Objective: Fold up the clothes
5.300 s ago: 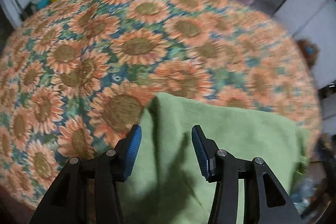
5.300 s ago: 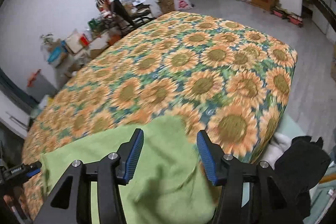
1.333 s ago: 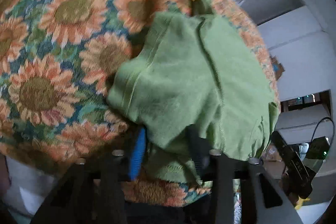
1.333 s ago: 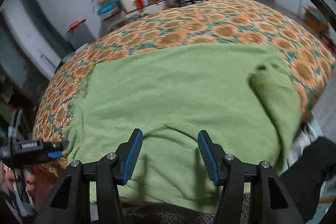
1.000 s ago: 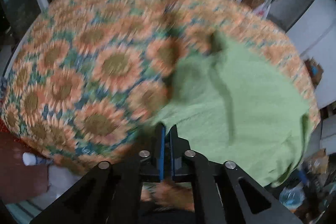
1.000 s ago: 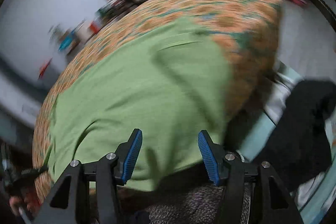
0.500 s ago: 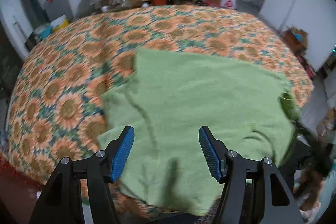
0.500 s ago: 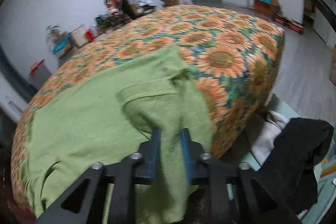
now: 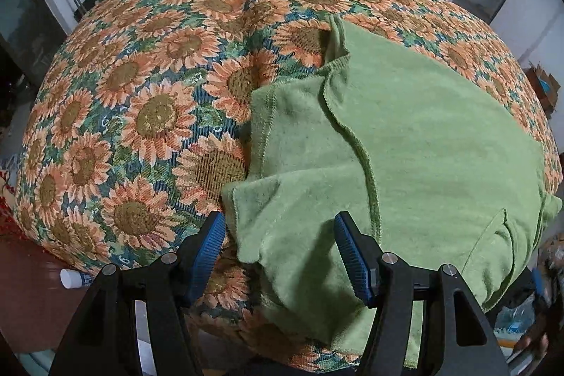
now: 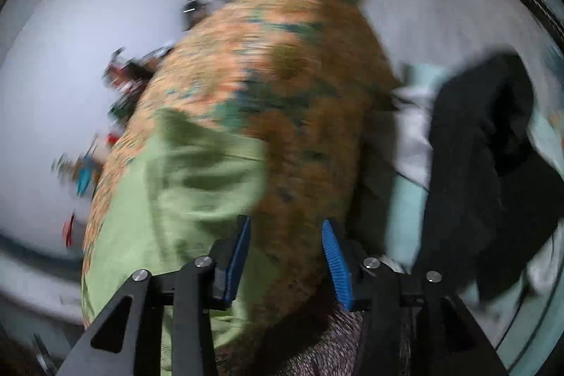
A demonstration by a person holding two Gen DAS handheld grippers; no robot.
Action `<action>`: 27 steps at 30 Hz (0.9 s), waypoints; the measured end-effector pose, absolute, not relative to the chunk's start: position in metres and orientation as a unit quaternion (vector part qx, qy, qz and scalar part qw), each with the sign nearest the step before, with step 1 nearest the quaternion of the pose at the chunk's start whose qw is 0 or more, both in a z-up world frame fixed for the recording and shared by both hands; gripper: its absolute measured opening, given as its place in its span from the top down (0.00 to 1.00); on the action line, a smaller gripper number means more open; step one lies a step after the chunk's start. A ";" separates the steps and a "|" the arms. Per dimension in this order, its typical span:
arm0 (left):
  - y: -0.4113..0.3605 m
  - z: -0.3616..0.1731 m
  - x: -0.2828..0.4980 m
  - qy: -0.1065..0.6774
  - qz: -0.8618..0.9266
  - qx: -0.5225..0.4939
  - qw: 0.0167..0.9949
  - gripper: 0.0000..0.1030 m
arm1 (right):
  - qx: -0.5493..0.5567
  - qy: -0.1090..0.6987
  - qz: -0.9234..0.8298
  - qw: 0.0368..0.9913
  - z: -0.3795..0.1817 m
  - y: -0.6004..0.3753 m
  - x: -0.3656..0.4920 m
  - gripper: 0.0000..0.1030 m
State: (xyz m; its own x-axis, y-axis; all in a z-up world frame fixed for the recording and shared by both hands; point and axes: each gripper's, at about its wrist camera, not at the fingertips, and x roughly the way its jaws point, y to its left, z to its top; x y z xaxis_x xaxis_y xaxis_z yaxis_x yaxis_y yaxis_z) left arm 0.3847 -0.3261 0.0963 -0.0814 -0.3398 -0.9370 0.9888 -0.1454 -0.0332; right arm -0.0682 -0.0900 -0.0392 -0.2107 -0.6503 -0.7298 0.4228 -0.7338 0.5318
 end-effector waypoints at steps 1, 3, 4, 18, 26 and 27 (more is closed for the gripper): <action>-0.321 0.097 0.385 0.383 -0.627 0.425 0.529 0.37 | 0.514 -0.096 -0.771 0.363 -0.035 -0.102 -0.068 0.36; -0.315 0.097 0.387 0.386 -0.625 0.427 0.527 0.37 | 0.502 -0.073 -0.771 0.385 -0.029 -0.125 -0.069 0.29; -0.312 0.096 0.389 0.389 -0.624 0.428 0.525 0.37 | 0.501 -0.068 -0.772 0.385 -0.028 -0.131 -0.068 0.29; -0.329 0.106 0.436 0.403 -0.582 0.388 0.590 0.32 | 0.486 -0.074 -0.828 0.271 -0.015 -0.135 -0.100 0.58; -0.339 0.110 0.387 0.386 -0.661 0.373 0.525 0.34 | 0.457 0.029 -0.730 0.507 0.007 -0.203 0.008 0.57; -0.338 0.104 0.394 0.395 -0.655 0.372 0.526 0.36 | 0.455 0.047 -0.728 0.511 0.005 -0.211 0.018 0.57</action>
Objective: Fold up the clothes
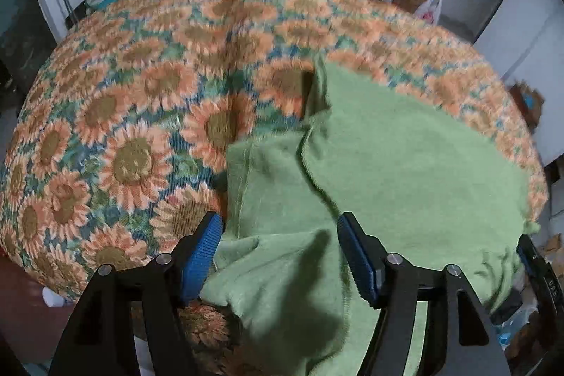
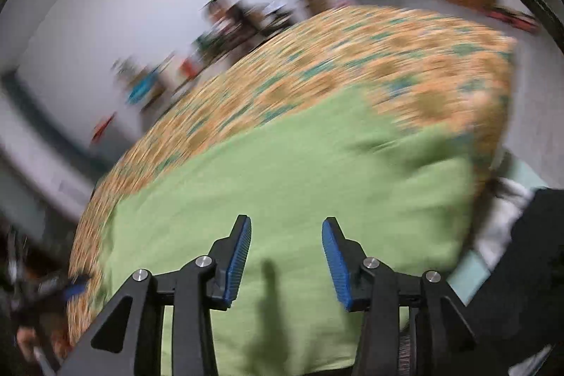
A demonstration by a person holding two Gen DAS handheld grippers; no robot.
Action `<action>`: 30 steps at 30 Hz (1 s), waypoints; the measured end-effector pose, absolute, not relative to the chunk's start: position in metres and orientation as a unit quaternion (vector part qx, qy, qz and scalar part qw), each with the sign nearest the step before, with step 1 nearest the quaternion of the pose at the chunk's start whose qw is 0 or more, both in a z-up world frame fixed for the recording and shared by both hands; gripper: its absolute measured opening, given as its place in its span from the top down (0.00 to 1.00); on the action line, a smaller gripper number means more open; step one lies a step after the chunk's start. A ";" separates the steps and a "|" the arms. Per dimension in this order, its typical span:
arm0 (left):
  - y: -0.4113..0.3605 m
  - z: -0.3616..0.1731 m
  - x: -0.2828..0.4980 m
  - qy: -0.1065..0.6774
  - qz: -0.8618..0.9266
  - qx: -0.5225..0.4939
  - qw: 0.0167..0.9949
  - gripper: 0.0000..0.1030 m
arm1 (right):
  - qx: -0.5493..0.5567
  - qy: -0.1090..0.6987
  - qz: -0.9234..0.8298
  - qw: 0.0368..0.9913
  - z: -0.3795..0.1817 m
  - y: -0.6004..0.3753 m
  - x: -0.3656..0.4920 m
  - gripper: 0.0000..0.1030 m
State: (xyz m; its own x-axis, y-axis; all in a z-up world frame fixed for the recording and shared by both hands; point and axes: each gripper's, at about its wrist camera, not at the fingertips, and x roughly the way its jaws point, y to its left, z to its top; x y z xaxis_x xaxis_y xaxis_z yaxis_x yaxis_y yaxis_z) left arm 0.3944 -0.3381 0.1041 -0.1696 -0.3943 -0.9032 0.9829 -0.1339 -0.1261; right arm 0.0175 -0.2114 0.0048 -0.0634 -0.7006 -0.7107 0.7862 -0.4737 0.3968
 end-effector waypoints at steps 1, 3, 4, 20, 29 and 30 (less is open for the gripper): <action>-0.337 0.099 0.402 0.405 -0.648 0.371 0.527 0.36 | 0.453 0.072 -0.733 0.503 0.001 -0.219 0.024 0.57; -0.334 0.088 0.418 0.424 -0.635 0.369 0.530 0.34 | 0.454 0.105 -0.747 0.474 -0.006 -0.223 0.025 0.57; -0.333 0.084 0.425 0.433 -0.628 0.367 0.532 0.31 | 0.453 0.114 -0.757 0.457 -0.007 -0.221 0.022 0.58; -0.296 0.118 0.335 0.347 -0.737 0.426 0.394 0.37 | 0.449 0.121 -0.736 0.491 -0.006 -0.182 0.076 0.57; -0.294 0.089 0.345 0.343 -0.706 0.463 0.412 0.37 | 0.560 -0.015 -0.670 0.488 -0.044 -0.100 0.034 0.46; -0.292 0.089 0.347 0.342 -0.704 0.464 0.415 0.37 | 0.571 -0.028 -0.656 0.493 -0.050 -0.099 0.033 0.44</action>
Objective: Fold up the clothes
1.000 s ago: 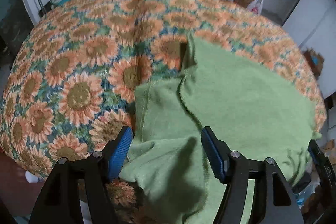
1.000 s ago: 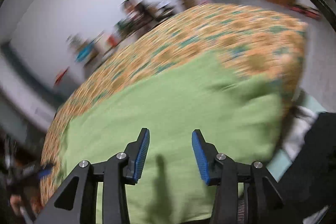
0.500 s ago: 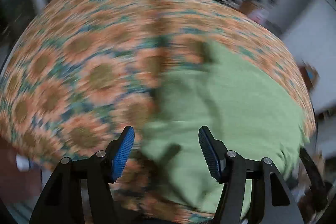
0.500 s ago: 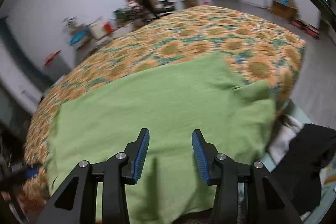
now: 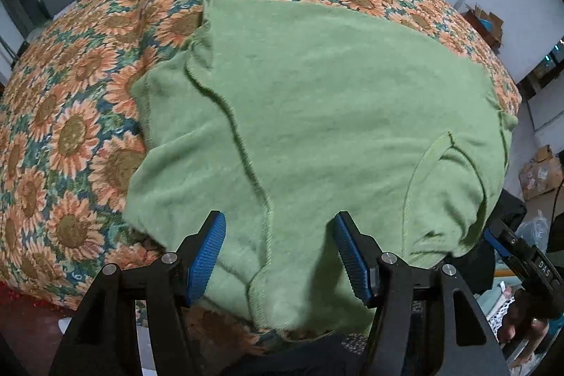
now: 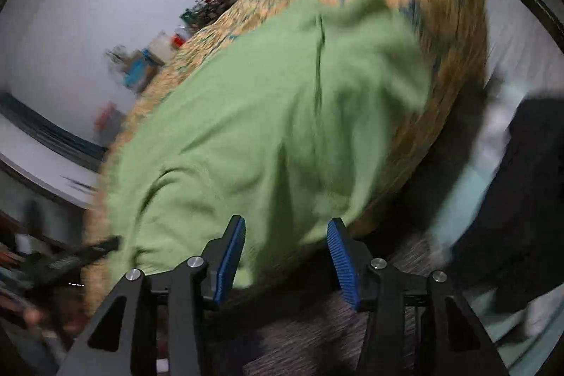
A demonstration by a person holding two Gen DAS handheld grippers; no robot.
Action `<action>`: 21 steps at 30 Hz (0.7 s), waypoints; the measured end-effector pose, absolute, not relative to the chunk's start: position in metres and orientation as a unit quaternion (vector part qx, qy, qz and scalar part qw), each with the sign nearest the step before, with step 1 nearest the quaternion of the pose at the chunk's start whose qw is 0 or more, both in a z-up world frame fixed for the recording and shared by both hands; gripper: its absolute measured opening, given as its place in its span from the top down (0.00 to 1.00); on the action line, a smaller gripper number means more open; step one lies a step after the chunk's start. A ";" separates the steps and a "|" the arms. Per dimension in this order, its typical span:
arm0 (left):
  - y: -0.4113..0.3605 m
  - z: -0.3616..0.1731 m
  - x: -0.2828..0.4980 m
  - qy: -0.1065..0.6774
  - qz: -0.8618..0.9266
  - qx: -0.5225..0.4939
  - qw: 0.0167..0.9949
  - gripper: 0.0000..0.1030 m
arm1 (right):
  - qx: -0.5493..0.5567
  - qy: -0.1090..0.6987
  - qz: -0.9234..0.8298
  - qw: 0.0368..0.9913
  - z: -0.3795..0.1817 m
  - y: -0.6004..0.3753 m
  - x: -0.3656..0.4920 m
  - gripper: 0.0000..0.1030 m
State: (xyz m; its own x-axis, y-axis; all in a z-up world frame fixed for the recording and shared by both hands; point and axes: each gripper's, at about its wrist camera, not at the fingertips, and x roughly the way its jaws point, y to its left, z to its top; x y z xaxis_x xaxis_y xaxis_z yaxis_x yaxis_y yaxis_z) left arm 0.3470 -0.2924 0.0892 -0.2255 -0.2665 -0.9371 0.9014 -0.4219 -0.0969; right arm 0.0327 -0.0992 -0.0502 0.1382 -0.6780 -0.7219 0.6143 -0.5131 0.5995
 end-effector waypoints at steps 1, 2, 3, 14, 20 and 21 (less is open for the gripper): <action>-0.292 0.089 0.348 0.344 -0.703 0.463 0.416 0.37 | 0.578 -0.033 -0.649 0.494 -0.055 -0.101 0.034 0.43; -0.293 0.090 0.349 0.347 -0.702 0.462 0.417 0.37 | 0.579 -0.030 -0.645 0.498 -0.058 -0.105 0.037 0.43; -0.292 0.090 0.349 0.348 -0.701 0.462 0.418 0.37 | 0.577 -0.022 -0.640 0.506 -0.059 -0.110 0.042 0.43; -0.298 0.089 0.362 0.385 -0.701 0.442 0.406 0.37 | 0.512 0.035 -0.750 0.416 -0.018 -0.086 0.018 0.96; -0.312 0.084 0.378 0.398 -0.677 0.441 0.434 0.37 | 0.501 0.059 -0.767 0.395 -0.010 -0.099 0.012 0.96; -0.314 0.081 0.383 0.407 -0.672 0.440 0.435 0.37 | 0.498 0.059 -0.767 0.399 -0.007 -0.101 0.013 0.96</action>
